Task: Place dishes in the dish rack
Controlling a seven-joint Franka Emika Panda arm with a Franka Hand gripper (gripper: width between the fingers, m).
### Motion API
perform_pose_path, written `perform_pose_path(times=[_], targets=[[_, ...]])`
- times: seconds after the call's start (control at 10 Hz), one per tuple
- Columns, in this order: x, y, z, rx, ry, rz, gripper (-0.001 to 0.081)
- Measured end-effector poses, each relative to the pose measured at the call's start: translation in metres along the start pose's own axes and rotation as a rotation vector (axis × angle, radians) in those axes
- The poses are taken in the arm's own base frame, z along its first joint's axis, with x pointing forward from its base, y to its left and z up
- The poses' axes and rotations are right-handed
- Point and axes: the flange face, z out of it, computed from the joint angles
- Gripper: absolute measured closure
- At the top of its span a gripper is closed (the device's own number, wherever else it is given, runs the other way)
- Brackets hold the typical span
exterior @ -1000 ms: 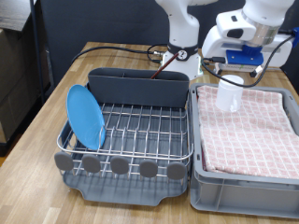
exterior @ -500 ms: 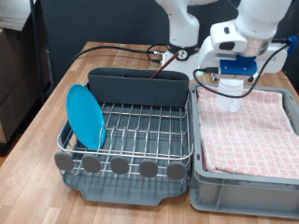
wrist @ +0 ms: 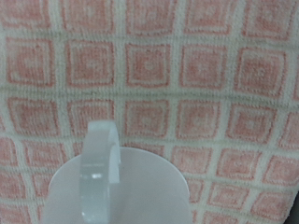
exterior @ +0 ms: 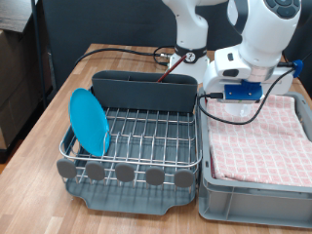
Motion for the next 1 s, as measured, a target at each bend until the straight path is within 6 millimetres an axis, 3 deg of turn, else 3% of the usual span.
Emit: perform_pose_path(times=[1.0], targets=[[-0.009, -0.016, 0.023, 0.010, -0.021, -0.006, 0.0003]])
